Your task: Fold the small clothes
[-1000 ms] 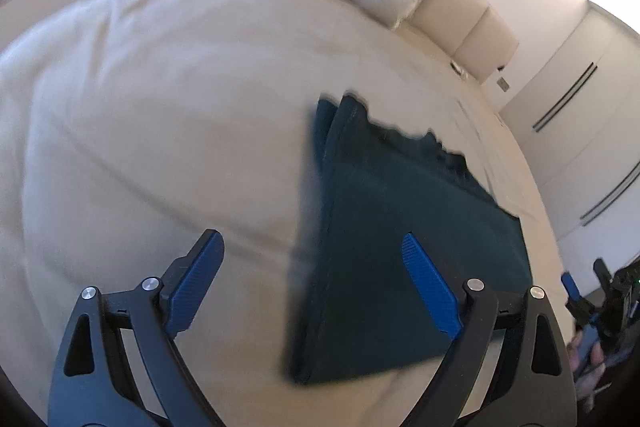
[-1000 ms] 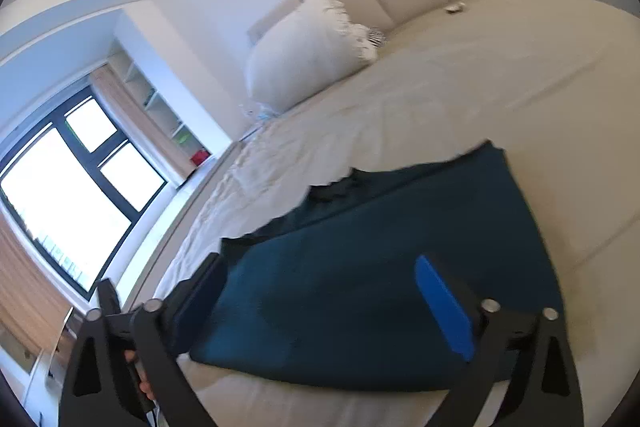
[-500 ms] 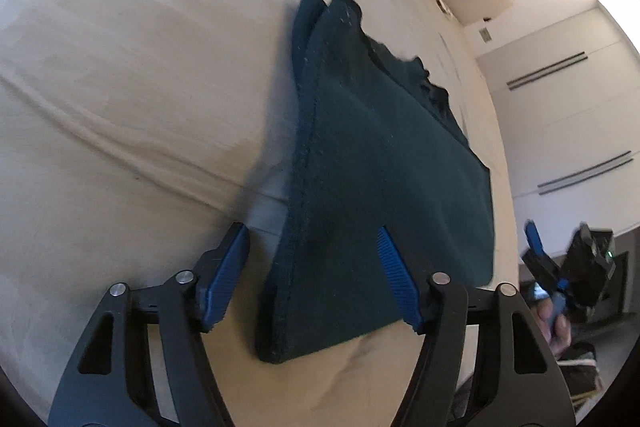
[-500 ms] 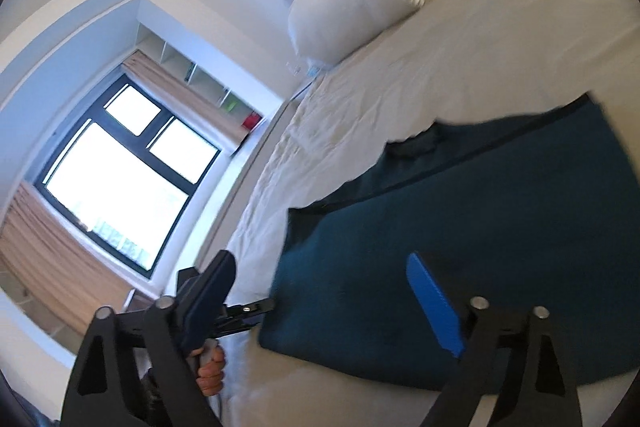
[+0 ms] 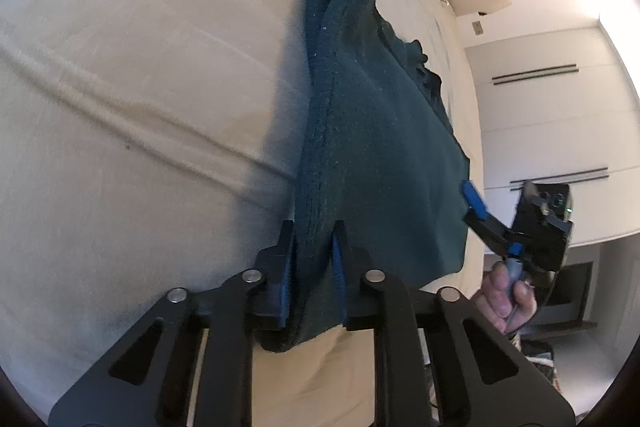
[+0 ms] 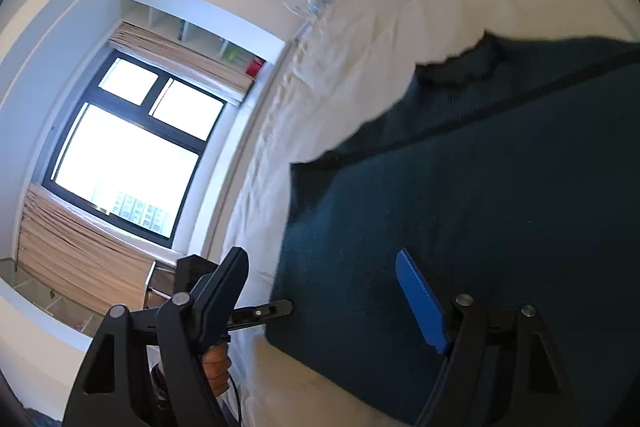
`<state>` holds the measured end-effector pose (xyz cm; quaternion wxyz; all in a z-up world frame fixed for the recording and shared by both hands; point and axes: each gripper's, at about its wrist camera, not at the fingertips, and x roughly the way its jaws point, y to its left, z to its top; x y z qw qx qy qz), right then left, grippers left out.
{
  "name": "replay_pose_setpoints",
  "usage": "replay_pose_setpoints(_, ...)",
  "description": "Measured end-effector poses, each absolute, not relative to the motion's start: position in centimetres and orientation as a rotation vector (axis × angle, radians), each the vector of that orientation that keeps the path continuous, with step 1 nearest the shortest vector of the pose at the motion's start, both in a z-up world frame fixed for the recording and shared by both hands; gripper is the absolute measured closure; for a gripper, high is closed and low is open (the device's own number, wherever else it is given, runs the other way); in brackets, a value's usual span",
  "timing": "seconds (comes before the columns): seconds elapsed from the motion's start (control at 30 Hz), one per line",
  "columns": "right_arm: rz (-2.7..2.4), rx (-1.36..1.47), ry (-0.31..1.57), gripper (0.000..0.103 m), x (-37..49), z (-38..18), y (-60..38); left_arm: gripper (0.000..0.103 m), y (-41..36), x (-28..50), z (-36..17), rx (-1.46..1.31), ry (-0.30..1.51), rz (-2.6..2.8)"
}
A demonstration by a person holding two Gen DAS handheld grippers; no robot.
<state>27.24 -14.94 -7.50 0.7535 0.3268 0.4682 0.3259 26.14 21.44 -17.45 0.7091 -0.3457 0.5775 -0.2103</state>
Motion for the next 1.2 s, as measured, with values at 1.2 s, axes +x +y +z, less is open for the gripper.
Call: replay_pose_setpoints(1.2,0.760,0.892,1.099,0.043,33.6,-9.9,-24.3,0.094,-6.1,26.1,-10.4,-0.328,1.243,-0.584)
